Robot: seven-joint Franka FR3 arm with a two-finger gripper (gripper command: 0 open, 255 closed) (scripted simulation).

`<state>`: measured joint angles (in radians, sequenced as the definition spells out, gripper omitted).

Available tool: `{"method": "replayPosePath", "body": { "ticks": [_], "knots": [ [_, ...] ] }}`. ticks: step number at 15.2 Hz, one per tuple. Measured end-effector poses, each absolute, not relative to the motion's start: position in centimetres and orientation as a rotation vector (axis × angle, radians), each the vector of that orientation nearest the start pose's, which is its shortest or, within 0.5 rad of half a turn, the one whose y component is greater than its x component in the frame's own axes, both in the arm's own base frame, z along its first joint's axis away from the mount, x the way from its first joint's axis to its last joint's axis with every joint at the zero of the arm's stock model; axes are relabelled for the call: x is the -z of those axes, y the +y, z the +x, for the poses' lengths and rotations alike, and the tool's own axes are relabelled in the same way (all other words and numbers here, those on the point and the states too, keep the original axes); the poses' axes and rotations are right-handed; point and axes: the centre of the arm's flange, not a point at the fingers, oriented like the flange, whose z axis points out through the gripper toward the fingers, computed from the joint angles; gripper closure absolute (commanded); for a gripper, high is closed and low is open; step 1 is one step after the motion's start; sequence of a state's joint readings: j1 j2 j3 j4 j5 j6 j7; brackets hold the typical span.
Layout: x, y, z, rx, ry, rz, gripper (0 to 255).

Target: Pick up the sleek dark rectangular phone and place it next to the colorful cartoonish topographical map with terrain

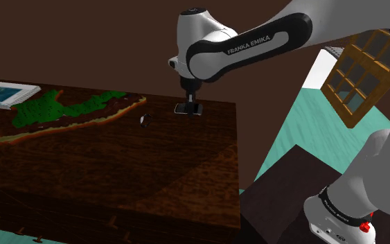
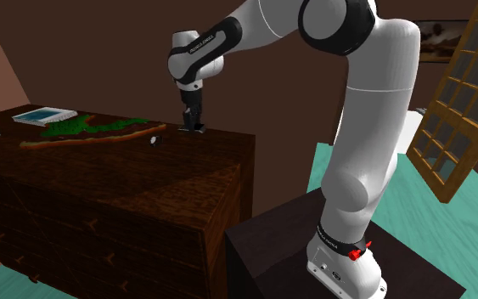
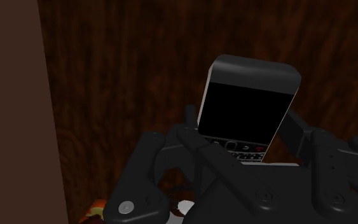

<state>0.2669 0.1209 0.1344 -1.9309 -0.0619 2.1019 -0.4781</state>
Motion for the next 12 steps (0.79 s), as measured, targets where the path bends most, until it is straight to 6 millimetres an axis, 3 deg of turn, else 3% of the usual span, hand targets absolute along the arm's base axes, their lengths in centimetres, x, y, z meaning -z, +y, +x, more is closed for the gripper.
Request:
{"method": "replayPosePath", "body": {
  "ticks": [5, 12],
  "knots": [
    [-45.3, 23.3, 54.6, 0.079, -1.395, -2.858, 255],
    [-45.3, 31.9, 54.2, 0.078, -1.397, -2.857, 255]
  ]
}}
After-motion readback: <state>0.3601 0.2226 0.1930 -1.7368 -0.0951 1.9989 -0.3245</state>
